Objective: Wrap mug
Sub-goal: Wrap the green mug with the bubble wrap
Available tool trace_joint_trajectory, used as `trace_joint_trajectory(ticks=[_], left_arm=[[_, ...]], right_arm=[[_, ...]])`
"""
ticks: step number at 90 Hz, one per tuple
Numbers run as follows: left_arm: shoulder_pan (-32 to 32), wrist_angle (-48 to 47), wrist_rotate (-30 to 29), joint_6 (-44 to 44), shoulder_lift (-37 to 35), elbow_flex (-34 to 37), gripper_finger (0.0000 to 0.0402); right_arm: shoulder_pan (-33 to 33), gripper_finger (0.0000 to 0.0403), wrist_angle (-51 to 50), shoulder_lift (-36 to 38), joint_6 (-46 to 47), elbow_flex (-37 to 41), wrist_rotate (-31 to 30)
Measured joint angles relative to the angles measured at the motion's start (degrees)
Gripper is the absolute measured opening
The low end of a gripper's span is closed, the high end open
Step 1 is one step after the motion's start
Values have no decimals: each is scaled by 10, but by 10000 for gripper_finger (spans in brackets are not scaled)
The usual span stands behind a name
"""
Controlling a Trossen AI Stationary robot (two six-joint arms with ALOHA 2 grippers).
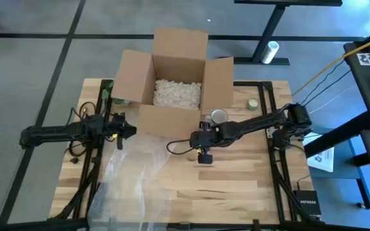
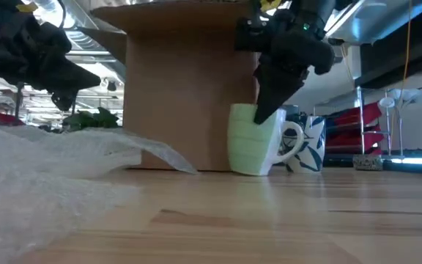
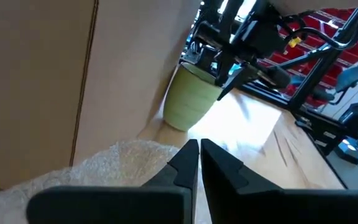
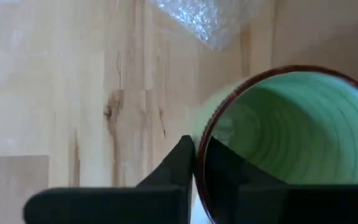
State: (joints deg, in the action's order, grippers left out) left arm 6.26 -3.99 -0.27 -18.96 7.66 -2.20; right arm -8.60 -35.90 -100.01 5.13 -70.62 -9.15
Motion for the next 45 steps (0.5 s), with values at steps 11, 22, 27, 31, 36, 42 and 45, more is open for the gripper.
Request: trace_joint_trajectory(ticks=[11,22,27,31,36,42,45], left_arm=[[0,0,0,-1,0,0,0],[0,0,0,-1,0,0,0],[0,0,0,-1,0,0,0],[0,0,0,-2,0,0,0],[0,0,0,-2,0,0,0],[0,0,0,-4,0,0,0],[0,0,0,-5,0,0,0]], right_arm=[[-1,5,-49,0,13,-30,0],[-9,3,-122,0,21,-78,11],[-14,2,-150,1,28,-99,34],[-17,2,-172,1,35,-114,46],[-26,2,-200,1,43,-131,57],[-39,2,-231,1,55,-149,59],[-46,1,-246,1,64,-157,58]])
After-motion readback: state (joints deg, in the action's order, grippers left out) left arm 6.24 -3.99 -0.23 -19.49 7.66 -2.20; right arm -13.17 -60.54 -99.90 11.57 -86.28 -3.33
